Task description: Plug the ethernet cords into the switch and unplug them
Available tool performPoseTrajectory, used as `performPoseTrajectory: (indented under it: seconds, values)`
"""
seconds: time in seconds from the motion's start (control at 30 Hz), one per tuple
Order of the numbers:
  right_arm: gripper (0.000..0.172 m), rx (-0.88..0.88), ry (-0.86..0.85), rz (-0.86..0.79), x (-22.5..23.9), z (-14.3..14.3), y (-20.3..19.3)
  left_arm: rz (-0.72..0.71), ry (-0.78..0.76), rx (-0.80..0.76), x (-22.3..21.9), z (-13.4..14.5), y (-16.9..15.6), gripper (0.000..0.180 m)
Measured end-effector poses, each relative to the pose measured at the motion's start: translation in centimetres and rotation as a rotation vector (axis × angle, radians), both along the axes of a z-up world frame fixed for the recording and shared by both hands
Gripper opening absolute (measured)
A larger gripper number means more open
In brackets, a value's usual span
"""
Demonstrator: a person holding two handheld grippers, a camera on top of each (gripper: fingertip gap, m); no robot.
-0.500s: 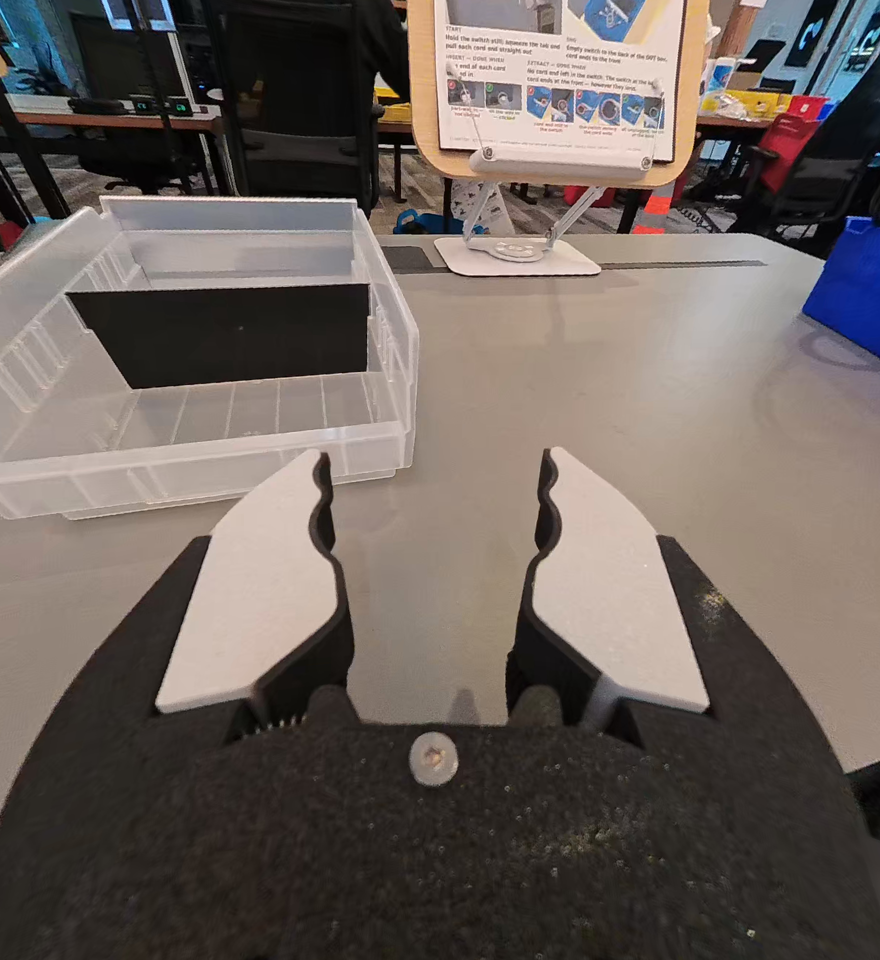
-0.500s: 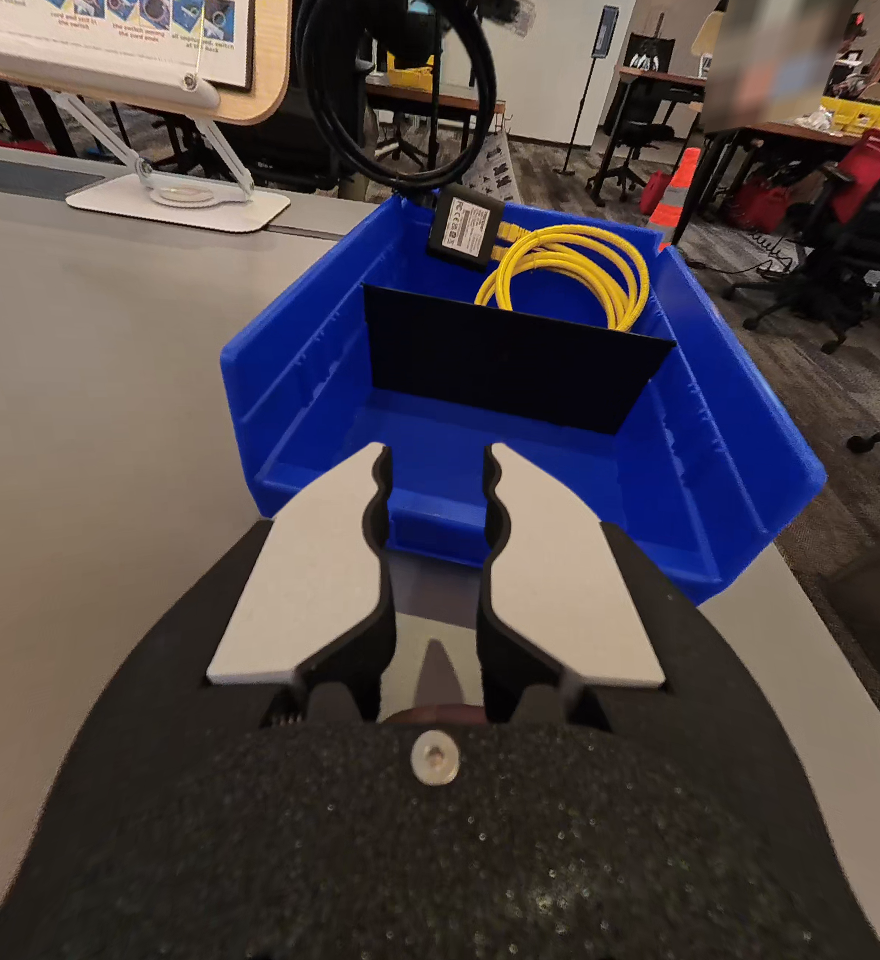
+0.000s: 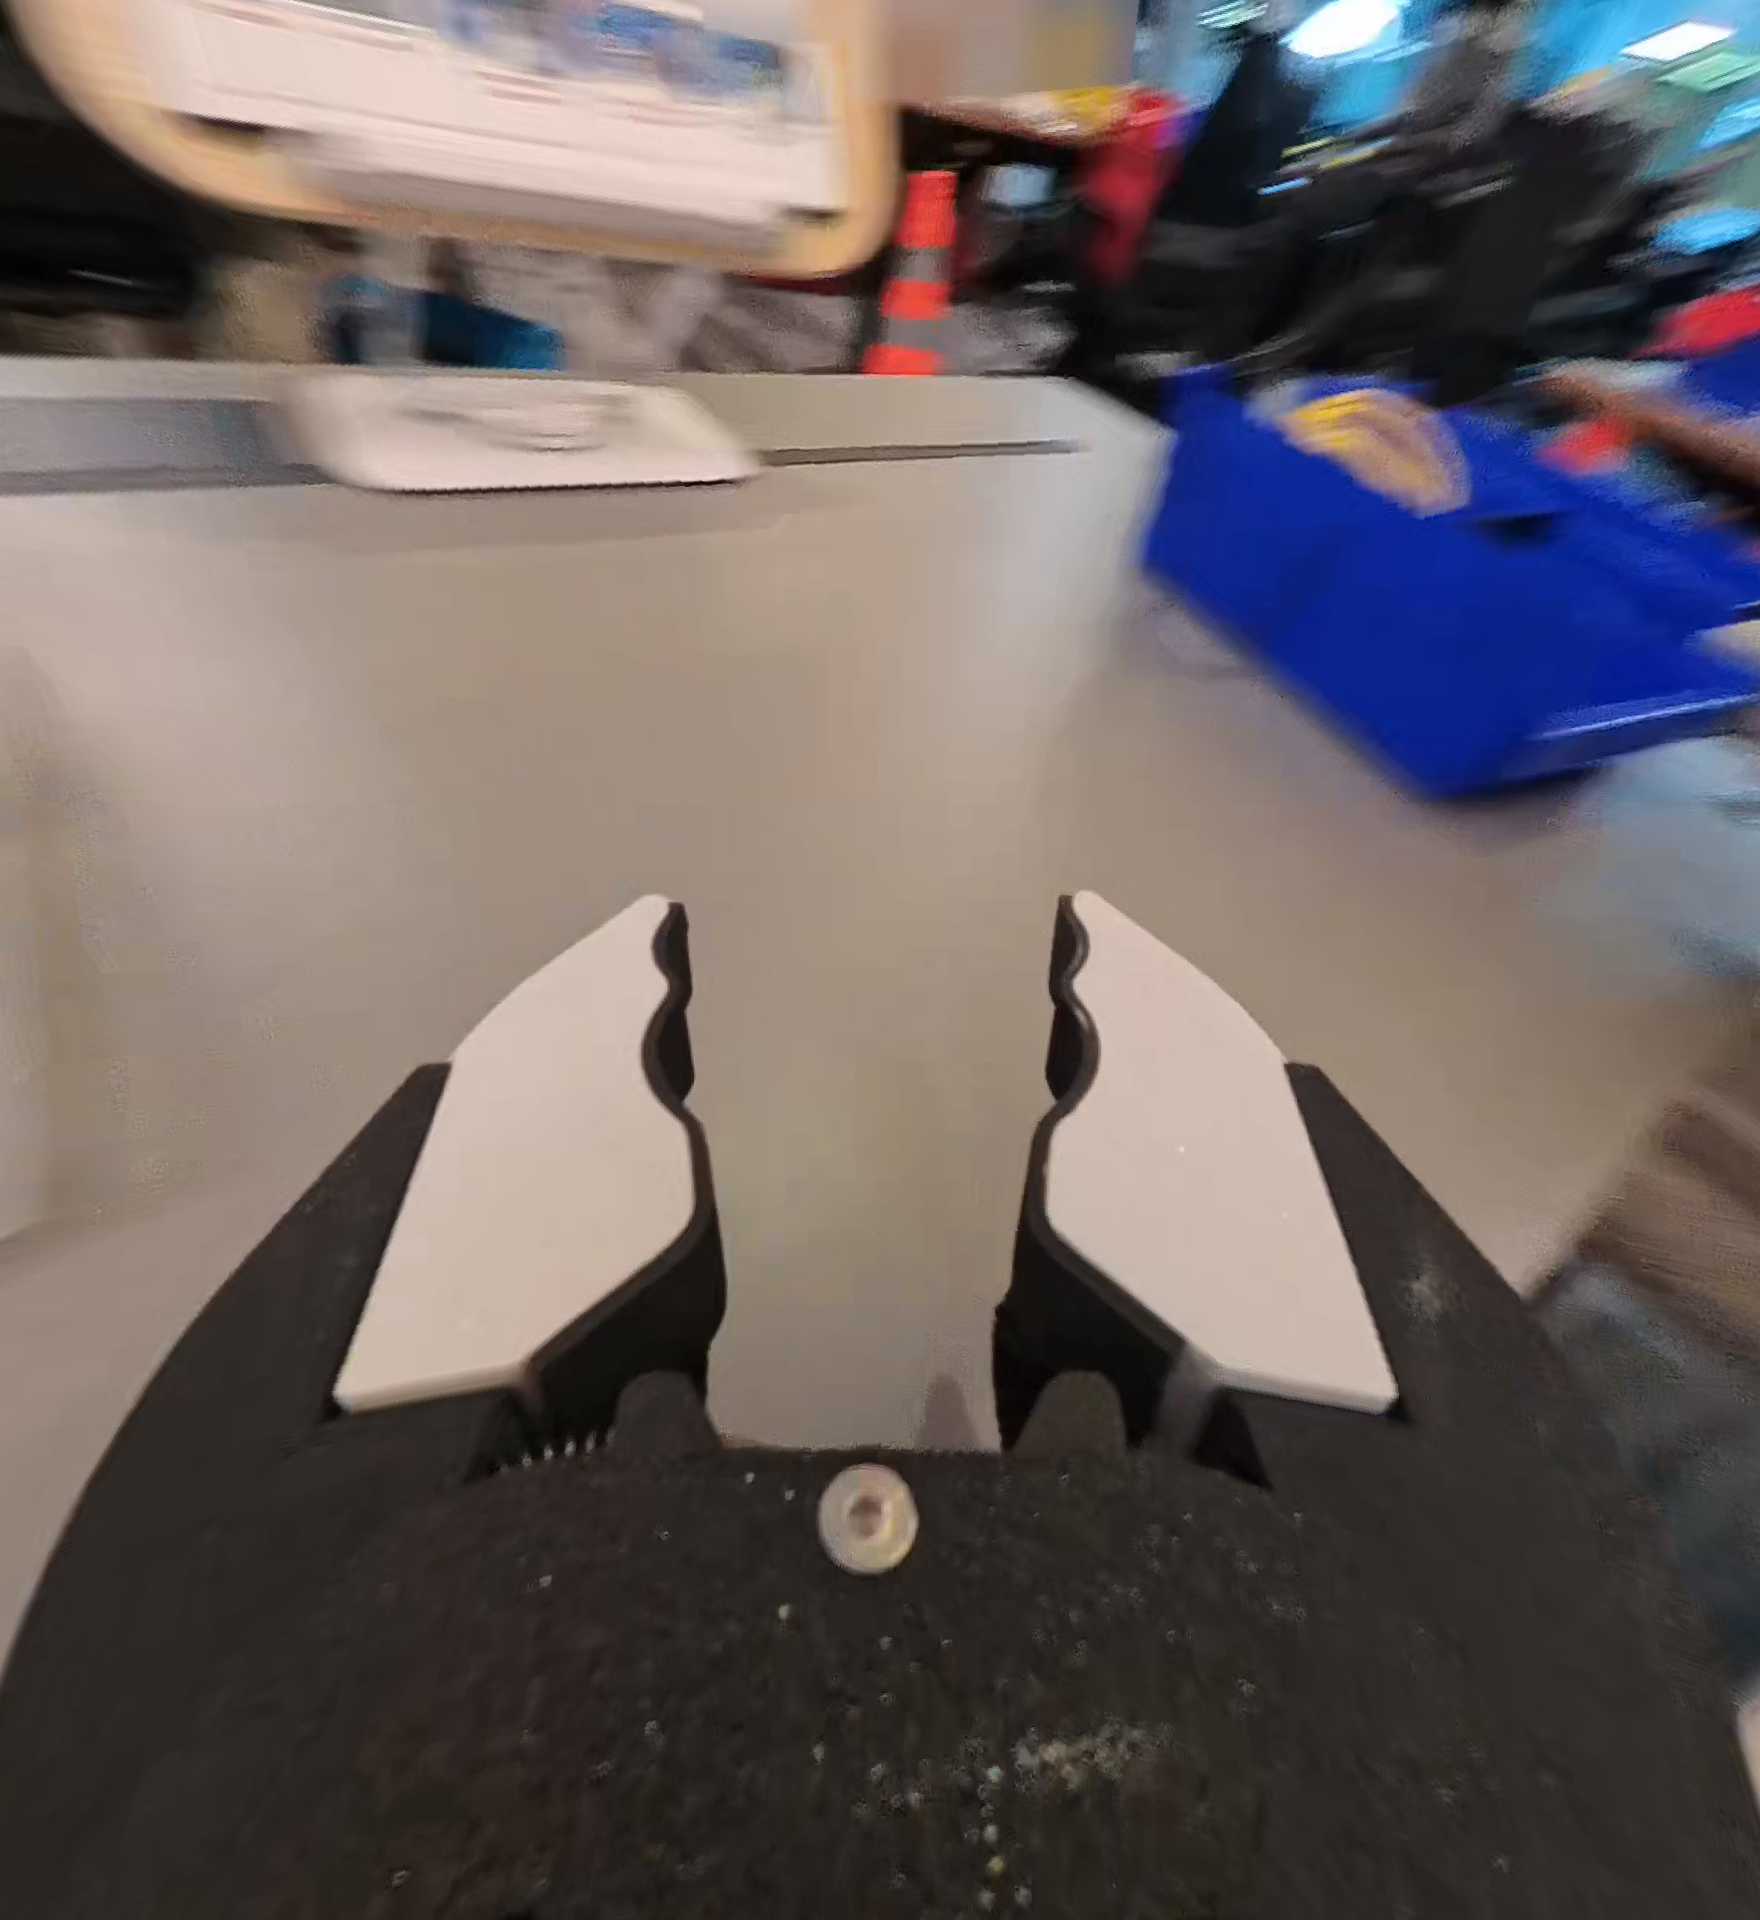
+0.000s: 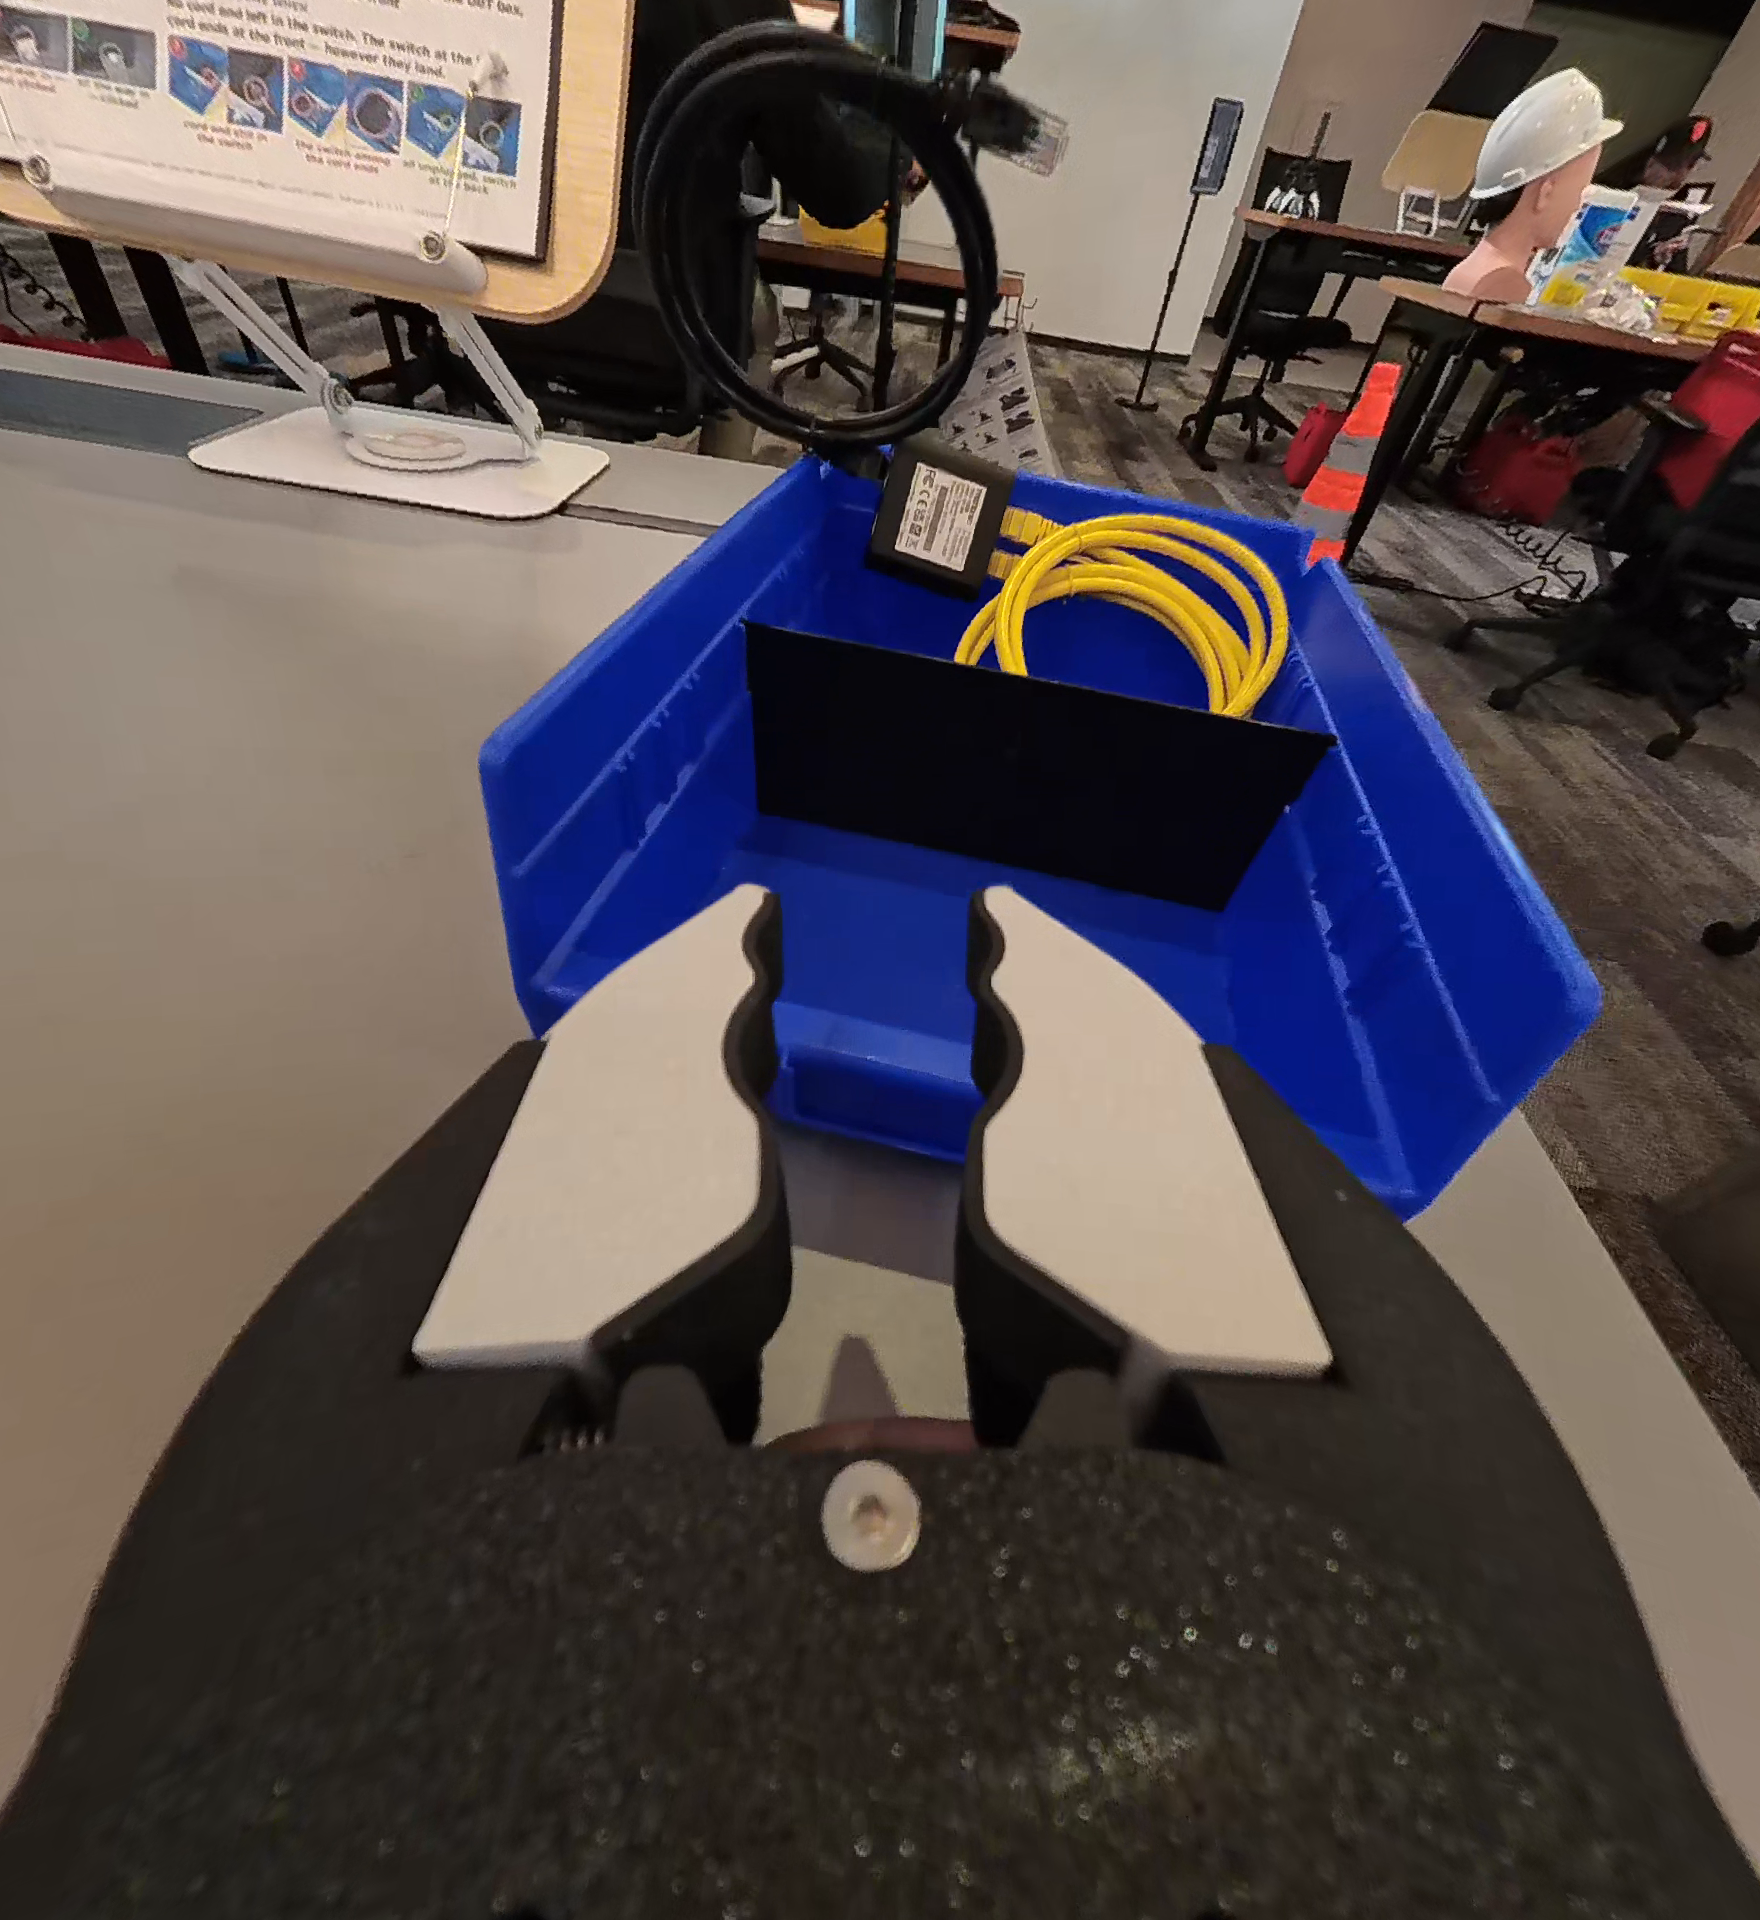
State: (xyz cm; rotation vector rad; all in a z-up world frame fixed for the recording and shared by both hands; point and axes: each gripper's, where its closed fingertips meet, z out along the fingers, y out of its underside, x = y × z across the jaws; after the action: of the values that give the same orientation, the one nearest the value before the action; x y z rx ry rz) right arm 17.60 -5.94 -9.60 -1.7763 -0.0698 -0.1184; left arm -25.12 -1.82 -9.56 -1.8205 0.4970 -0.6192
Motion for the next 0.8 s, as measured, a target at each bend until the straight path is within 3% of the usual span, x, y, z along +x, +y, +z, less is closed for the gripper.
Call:
performPoseTrajectory:
  seconds: [0.07, 0.17, 0.27, 0.37, 0.57, 0.7, 0.8]
  values:
    - [0.032, 0.015, 0.007, 0.002, 0.1, 0.4, -0.1, -0.205, -0.098, -0.050, 8.0, 1.3, -1.6, 0.066]
    - [0.033, 0.026, -0.031, -0.019, 0.7, 0.8, -0.4, -0.405, -0.051, -0.006, 18.6, 2.0, -3.3, 0.070]
    - [0.034, 0.022, -0.104, -0.102, 2.4, 0.7, -1.1, -0.393, -0.002, 0.109, 26.7, 2.7, -2.6, 0.069]
    - [0.034, 0.040, -0.127, -0.204, 4.5, 1.1, -2.1, -0.315, 0.047, 0.107, 32.4, 1.9, -1.3, 0.071]
    - [0.042, 0.052, -0.077, -0.316, 7.6, 1.1, -4.0, -0.189, 0.100, -0.047, 36.3, -2.5, 0.2, 0.079]
    - [0.055, -0.024, 0.010, -0.380, 8.9, -0.8, -3.9, -0.115, 0.185, -0.049, 36.8, -3.7, 2.4, 0.067]
    - [0.061, -0.066, 0.050, -0.398, 8.8, -1.8, -3.5, -0.177, 0.144, -0.113, 37.8, -3.8, 3.0, 0.057]
